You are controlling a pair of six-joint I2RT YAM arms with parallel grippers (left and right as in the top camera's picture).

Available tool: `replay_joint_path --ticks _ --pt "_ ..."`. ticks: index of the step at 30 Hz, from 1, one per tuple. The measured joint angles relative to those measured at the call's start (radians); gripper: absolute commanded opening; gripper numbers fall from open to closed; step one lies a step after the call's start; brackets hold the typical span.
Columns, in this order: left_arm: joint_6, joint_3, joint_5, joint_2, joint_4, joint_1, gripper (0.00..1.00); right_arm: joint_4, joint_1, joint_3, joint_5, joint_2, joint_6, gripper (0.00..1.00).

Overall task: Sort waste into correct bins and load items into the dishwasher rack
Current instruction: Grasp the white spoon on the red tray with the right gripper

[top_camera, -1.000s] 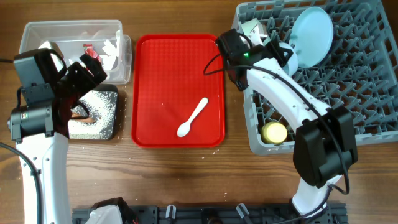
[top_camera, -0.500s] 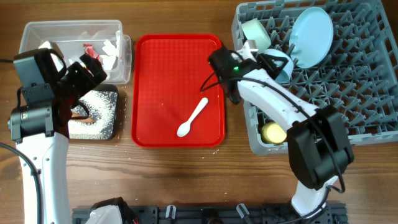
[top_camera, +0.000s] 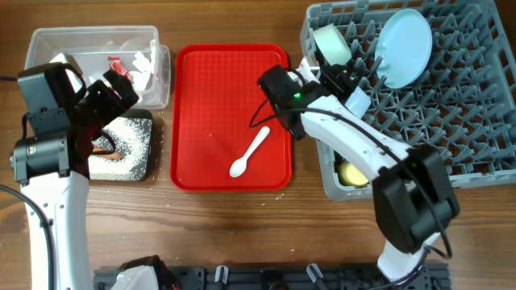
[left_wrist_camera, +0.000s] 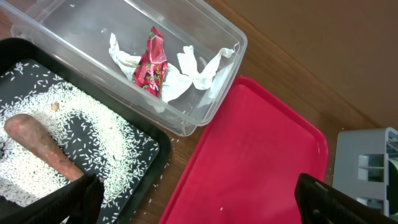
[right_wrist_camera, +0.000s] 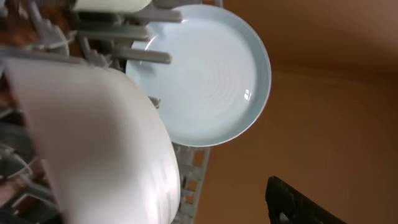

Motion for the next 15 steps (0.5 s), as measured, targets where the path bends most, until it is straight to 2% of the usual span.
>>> replay_joint_path --ticks 1,4,8,15 --pt "0.000 0.000 0.000 0.000 0.000 0.000 1.00 0.004 0.000 0.000 -0.025 -0.027 0.000 0.74" --pt "0.000 0.000 0.000 0.000 0.000 0.000 1.00 0.027 0.000 0.000 -0.154 -0.128 0.000 0.87" --pt "0.000 0.000 0.000 0.000 0.000 0.000 1.00 0.108 0.000 0.000 -0.425 -0.256 -0.004 0.87" --pt "0.000 0.000 0.000 0.000 0.000 0.000 1.00 0.142 0.000 0.000 -0.752 -0.267 0.000 0.89"
